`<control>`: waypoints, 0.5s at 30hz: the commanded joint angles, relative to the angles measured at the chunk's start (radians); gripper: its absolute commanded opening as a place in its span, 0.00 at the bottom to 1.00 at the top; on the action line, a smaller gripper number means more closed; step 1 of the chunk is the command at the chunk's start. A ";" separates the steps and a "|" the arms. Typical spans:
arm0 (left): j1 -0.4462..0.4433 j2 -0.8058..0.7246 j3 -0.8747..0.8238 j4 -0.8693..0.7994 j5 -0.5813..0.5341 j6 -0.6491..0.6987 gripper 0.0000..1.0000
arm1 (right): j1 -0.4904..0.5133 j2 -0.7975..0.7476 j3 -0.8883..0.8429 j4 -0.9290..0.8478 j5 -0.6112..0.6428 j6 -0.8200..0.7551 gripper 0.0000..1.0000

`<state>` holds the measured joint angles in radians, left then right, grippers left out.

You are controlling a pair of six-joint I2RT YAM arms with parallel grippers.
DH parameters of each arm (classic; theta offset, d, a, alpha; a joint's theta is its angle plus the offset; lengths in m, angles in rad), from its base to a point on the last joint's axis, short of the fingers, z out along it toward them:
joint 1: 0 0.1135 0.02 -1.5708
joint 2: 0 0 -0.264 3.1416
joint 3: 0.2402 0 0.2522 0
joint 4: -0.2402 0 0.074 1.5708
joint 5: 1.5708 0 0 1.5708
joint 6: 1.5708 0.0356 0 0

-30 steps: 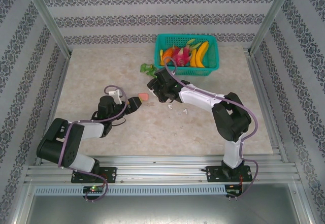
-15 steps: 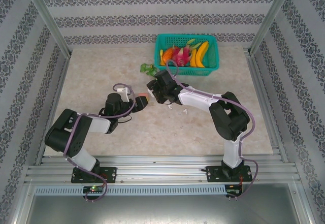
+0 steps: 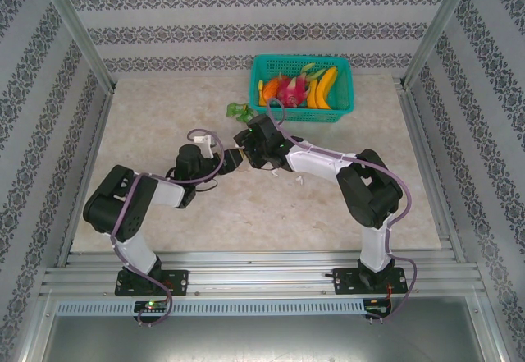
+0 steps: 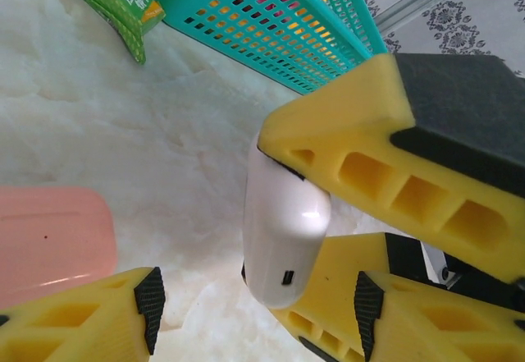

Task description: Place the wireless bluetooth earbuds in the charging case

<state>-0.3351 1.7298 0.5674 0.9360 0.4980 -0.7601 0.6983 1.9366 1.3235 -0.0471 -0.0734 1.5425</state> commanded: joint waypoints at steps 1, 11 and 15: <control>-0.017 0.032 0.027 0.083 -0.011 0.000 0.63 | 0.010 -0.008 -0.006 0.030 -0.013 0.011 0.47; -0.018 0.070 0.054 0.109 -0.033 -0.011 0.57 | 0.019 -0.016 -0.024 0.057 -0.022 0.031 0.47; -0.018 0.082 0.060 0.117 -0.035 -0.016 0.54 | 0.022 -0.016 -0.029 0.065 -0.023 0.035 0.46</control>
<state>-0.3412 1.7924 0.6048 0.9840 0.4732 -0.7677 0.7052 1.9366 1.3117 -0.0040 -0.0887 1.5627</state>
